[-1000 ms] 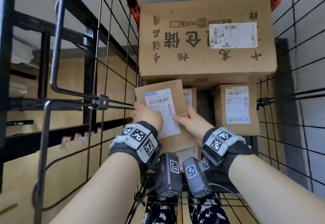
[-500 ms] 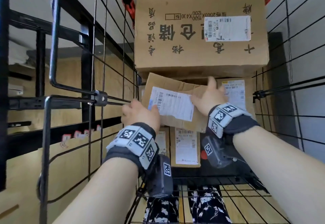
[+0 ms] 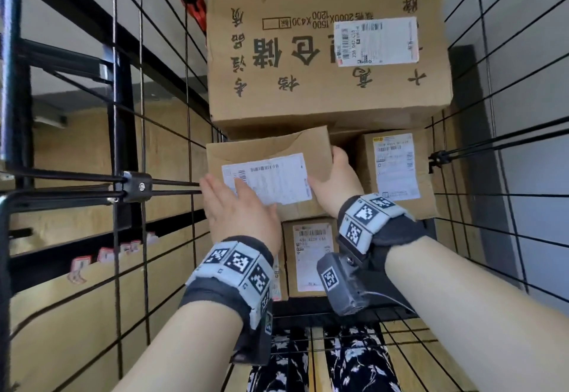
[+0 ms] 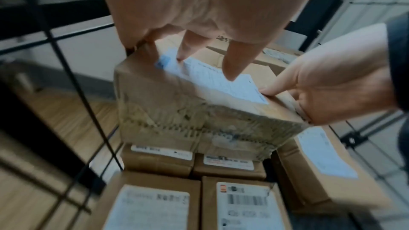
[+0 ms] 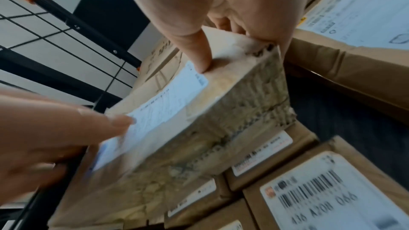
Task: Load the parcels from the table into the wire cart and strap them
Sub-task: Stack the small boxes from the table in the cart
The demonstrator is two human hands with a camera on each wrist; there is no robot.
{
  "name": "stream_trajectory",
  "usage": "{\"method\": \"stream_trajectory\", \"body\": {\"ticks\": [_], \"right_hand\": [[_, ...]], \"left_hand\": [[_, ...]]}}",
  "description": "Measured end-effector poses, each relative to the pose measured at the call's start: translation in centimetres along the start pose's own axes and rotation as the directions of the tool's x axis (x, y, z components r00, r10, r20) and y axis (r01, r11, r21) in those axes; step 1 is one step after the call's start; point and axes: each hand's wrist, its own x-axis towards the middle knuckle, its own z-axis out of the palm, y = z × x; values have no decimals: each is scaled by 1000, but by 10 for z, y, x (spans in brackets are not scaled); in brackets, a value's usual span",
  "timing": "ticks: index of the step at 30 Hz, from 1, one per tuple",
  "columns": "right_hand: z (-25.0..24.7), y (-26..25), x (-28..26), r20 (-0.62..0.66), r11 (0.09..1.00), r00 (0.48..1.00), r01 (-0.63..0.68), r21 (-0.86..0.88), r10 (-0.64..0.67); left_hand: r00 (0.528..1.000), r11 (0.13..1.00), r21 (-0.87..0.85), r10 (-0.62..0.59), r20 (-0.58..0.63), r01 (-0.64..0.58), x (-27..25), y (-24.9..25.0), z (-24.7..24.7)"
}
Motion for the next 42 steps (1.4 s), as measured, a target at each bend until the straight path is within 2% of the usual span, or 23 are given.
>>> {"method": "stream_trajectory", "body": {"ticks": [2, 5, 7, 10, 13, 16, 20, 23, 25, 28, 32, 37, 42], "right_hand": [[-1, 7, -1, 30, 1000, 1000, -9, -1, 9], [-13, 19, 6, 39, 997, 999, -32, 65, 29], [-25, 36, 19, -97, 995, 991, -91, 37, 94], [-46, 75, 33, -324, 932, 929, -265, -249, 178], [-56, 100, 35, -427, 868, 895, -312, -386, 131], [-53, 111, 37, -381, 832, 919, -291, -472, 106], [-50, 115, 38, -383, 823, 903, -362, -438, 194], [-42, 108, 33, -331, 778, 931, -319, -541, 152], [-32, 102, 29, -274, 798, 953, -262, -542, 126], [-23, 95, 28, -192, 884, 979, -152, -442, 73], [-33, 97, 33, -217, 958, 973, -133, -255, 77], [-50, 98, 32, -134, 953, 990, -88, -289, 51], [-59, 103, 34, -4, 937, 995, -96, -336, 100]], "left_hand": [[995, 985, 140, 98, 14, -99, 1, 3, 4], [990, 976, 181, 107, 88, -122, 7, 10, 2], [989, 979, 172, 94, 112, -113, 12, 15, -1], [989, 978, 175, 92, 112, -111, 14, 21, 1], [989, 972, 202, 102, 104, -121, 12, 23, 8], [988, 967, 212, 121, 91, -138, 11, 19, 14], [987, 959, 239, 134, 91, -153, 9, 15, 15], [987, 958, 244, 134, 93, -153, 9, 15, 16], [987, 957, 244, 137, 90, -155, 8, 15, 16], [986, 957, 243, 138, 90, -156, 8, 15, 15], [987, 960, 233, 141, 80, -156, 9, 15, 17], [987, 964, 215, 147, 61, -157, 10, 14, 19], [989, 966, 211, 141, 54, -149, 8, 16, 18]]}}
